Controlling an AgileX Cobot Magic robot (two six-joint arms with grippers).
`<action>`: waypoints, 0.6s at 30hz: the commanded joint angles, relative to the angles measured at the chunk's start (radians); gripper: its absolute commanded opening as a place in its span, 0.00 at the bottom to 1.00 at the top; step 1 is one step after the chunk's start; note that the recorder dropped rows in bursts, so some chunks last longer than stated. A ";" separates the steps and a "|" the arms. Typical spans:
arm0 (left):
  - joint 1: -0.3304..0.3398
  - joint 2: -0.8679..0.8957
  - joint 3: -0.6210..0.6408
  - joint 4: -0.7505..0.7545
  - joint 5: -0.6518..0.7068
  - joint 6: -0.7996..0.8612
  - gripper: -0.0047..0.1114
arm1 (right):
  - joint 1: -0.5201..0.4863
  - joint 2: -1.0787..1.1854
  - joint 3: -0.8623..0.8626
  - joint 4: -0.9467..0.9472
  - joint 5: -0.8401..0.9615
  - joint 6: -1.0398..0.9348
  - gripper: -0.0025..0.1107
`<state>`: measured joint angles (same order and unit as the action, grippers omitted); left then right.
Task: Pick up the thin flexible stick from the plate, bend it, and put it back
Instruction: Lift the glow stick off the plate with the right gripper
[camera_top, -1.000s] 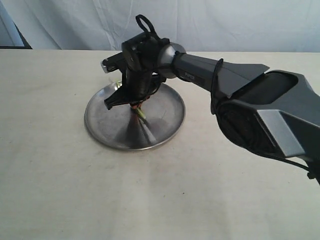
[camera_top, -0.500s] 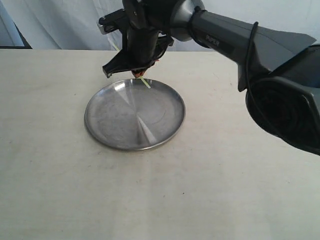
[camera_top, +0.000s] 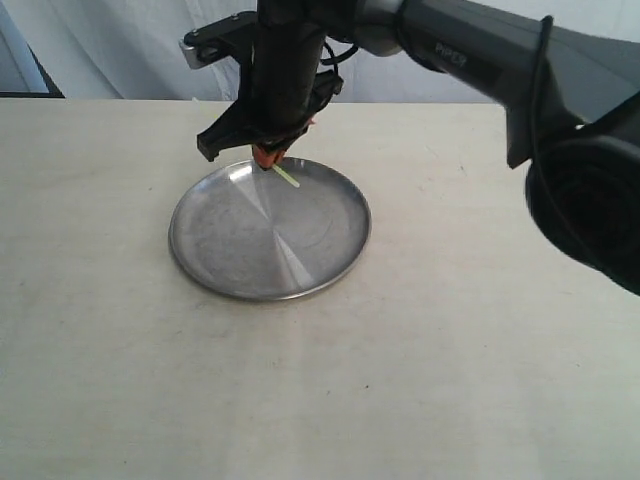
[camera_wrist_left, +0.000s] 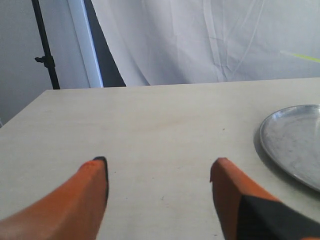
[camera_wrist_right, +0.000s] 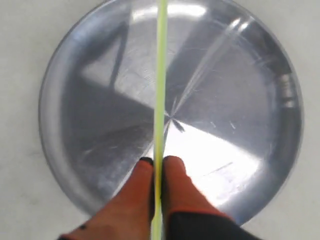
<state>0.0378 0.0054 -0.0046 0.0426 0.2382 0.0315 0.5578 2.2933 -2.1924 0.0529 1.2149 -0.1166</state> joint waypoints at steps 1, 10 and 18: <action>0.000 -0.005 0.005 0.000 0.002 -0.003 0.54 | -0.003 -0.131 0.144 0.040 -0.001 -0.045 0.01; 0.001 -0.005 0.005 0.252 -0.151 -0.003 0.54 | -0.003 -0.514 0.670 0.148 -0.199 -0.118 0.01; 0.001 -0.005 0.005 0.339 -0.556 -0.004 0.54 | -0.003 -0.820 0.982 0.208 -0.314 -0.125 0.01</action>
<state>0.0378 0.0048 -0.0046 0.3671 -0.1821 0.0315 0.5578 1.5587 -1.2947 0.2300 0.9470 -0.2310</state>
